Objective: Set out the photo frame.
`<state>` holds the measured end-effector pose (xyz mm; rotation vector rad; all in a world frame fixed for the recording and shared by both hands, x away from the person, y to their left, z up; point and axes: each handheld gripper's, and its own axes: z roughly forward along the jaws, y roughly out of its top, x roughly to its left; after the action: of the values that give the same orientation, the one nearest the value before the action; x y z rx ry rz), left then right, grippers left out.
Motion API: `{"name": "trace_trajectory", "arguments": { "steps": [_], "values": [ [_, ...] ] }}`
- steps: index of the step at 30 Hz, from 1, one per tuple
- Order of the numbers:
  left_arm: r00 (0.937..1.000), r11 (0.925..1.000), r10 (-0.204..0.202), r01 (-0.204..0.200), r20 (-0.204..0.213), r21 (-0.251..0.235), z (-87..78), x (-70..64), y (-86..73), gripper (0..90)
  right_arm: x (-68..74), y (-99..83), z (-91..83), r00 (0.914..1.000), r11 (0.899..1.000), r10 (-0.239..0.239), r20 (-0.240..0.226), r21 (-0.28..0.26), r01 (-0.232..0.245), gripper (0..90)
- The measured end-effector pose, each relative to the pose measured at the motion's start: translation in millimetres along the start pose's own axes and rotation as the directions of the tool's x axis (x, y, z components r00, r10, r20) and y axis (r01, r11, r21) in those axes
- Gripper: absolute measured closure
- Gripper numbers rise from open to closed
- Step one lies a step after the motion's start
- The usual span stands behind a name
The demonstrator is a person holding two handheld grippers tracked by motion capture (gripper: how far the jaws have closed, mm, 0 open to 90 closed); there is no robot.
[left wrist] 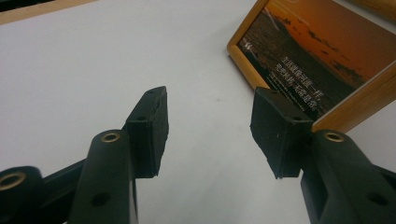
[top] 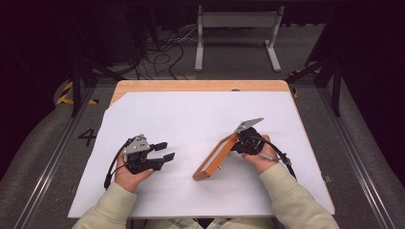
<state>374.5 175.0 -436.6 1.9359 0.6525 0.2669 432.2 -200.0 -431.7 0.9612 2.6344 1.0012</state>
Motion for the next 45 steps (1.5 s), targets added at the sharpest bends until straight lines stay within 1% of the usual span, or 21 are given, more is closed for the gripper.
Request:
{"name": "trace_trajectory", "arguments": {
  "steps": [4,7,12,15,16,19,22,23,27,29,31,32,33,34,35,37,39,42,45],
  "values": [
    [1.0000,1.0000,-0.001,0.001,0.000,0.001,0.0,0.1,0.0,46.7,-1.0,6.3,5.8,1.0000,1.000,0.002,-0.003,-0.001,-0.002,90.0],
    [1.0000,1.0000,-0.002,0.002,-0.004,0.002,0.2,0.3,-0.2,46.3,-2.9,13.7,14.0,0.9998,1.000,0.011,-0.015,0.002,-0.011,90.0],
    [1.0000,1.0000,-0.002,0.002,-0.001,0.005,-0.1,0.7,-0.3,46.2,-2.0,26.7,25.6,0.9995,1.000,-0.010,-0.031,0.000,0.010,90.0],
    [1.0000,1.0000,-0.002,0.002,-0.002,0.004,0.1,0.9,-0.4,46.2,0.8,33.7,31.1,0.9995,1.000,-0.021,-0.022,0.009,0.021,90.0],
    [1.0000,1.0000,-0.003,0.003,-0.001,0.003,0.2,1.0,-0.5,46.2,1.6,35.7,33.3,0.9992,1.000,-0.027,-0.027,0.005,0.027,90.0],
    [1.0000,1.0000,-0.001,0.001,0.000,0.005,0.0,0.9,-0.3,46.2,2.9,40.1,40.0,0.9983,1.000,-0.027,-0.052,-0.013,0.026,90.0],
    [1.0000,1.0000,-0.002,0.002,-0.001,0.004,-0.1,0.8,-0.4,46.1,3.0,42.6,45.1,0.9971,1.000,-0.016,-0.075,-0.021,0.015,90.0],
    [1.0000,1.0000,-0.003,0.003,-0.001,0.004,-0.2,0.9,-0.4,46.1,3.7,44.0,46.2,0.9967,1.000,-0.017,-0.079,-0.015,0.016,90.0],
    [1.0000,1.0000,-0.006,0.006,-0.002,0.005,-0.4,0.8,-0.5,46.0,9.2,52.1,50.7,0.9942,0.999,-0.041,-0.099,-0.006,0.040,90.0],
    [1.0000,1.0000,-0.009,0.009,-0.001,0.001,-1.1,0.7,-0.5,46.1,11.1,53.0,51.7,0.9940,0.999,-0.048,-0.099,-0.005,0.048,90.0],
    [1.0000,1.0000,-0.007,0.007,-0.001,0.000,-1.4,1.5,-0.5,46.0,9.9,52.0,50.5,0.9938,0.999,-0.039,-0.104,-0.003,0.039,90.0],
    [0.9999,0.9999,-0.011,0.011,-0.002,-0.001,-1.4,1.3,-0.6,46.0,9.7,51.7,49.0,0.9950,0.999,-0.038,-0.093,-0.003,0.037,90.0],
    [0.9999,0.9999,-0.011,0.011,-0.002,-0.001,-1.4,1.3,-0.6,46.0,9.7,51.7,49.0,0.9950,0.999,-0.038,-0.093,-0.003,0.037,90.0],
    [0.9999,0.9999,-0.011,0.011,-0.002,-0.001,-1.6,1.5,-0.6,46.0,9.7,51.7,46.6,0.9957,0.999,-0.040,-0.084,-0.001,0.040,90.0],
    [1.0000,1.0000,-0.007,0.007,-0.003,-0.001,-2.0,1.8,-0.4,45.8,10.3,51.8,39.4,0.9974,0.999,-0.043,-0.058,0.000,0.043,90.0],
    [0.9999,0.9999,-0.011,0.011,-0.006,0.001,-2.6,1.6,-0.7,45.7,10.2,51.4,33.1,0.9984,0.999,-0.043,-0.035,0.001,0.043,89.3],
    [0.9998,0.9999,-0.014,0.014,-0.015,0.006,-3.7,2.1,-0.9,45.6,9.9,50.5,25.4,0.9994,1.000,-0.027,-0.024,0.003,0.027,84.6],
    [0.9997,0.9999,-0.016,0.016,-0.018,0.006,-5.7,2.4,-1.1,45.7,10.5,48.4,12.8,0.9990,0.999,-0.042,0.016,0.010,0.042,78.3],
    [0.9997,0.9999,-0.014,0.014,-0.019,0.007,-6.4,2.5,-1.2,45.7,10.9,47.3,3.8,0.9984,0.999,-0.047,0.032,0.010,0.047,77.4]
  ]
}}
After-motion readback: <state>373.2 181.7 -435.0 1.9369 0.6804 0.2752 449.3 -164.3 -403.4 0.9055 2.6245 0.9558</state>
